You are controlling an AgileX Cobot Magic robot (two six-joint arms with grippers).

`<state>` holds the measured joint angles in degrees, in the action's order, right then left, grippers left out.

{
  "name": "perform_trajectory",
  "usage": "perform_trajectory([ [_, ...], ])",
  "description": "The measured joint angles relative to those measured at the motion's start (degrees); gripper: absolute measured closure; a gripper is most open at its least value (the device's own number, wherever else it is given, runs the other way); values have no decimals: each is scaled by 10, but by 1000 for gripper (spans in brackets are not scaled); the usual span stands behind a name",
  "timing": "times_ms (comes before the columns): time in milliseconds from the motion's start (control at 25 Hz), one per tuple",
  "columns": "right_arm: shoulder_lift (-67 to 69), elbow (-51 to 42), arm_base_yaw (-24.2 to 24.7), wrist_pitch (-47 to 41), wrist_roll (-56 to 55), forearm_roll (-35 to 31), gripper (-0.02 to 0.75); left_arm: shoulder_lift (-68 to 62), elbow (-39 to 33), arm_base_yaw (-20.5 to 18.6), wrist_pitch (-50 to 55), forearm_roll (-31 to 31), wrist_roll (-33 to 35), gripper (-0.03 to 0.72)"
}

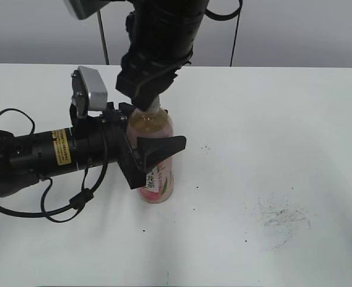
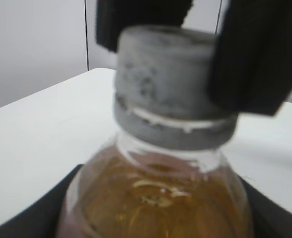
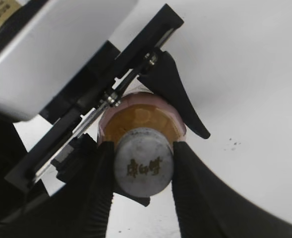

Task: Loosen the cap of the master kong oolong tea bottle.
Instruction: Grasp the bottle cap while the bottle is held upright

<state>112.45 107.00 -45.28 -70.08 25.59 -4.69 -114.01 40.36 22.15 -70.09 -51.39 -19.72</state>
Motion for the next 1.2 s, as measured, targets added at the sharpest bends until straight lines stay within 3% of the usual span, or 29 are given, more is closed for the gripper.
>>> perform_trajectory([
  [480, 0, 0, 0, 0, 404, -1, 468, 0, 0, 0, 0, -2, 2, 243],
  [1000, 0, 0, 0, 0, 929, -3, 468, 0, 0, 0, 0, -2, 3, 243],
  [1200, -1, 0, 0, 1, 977, -9, 468, 0, 0, 0, 0, -2, 3, 243],
])
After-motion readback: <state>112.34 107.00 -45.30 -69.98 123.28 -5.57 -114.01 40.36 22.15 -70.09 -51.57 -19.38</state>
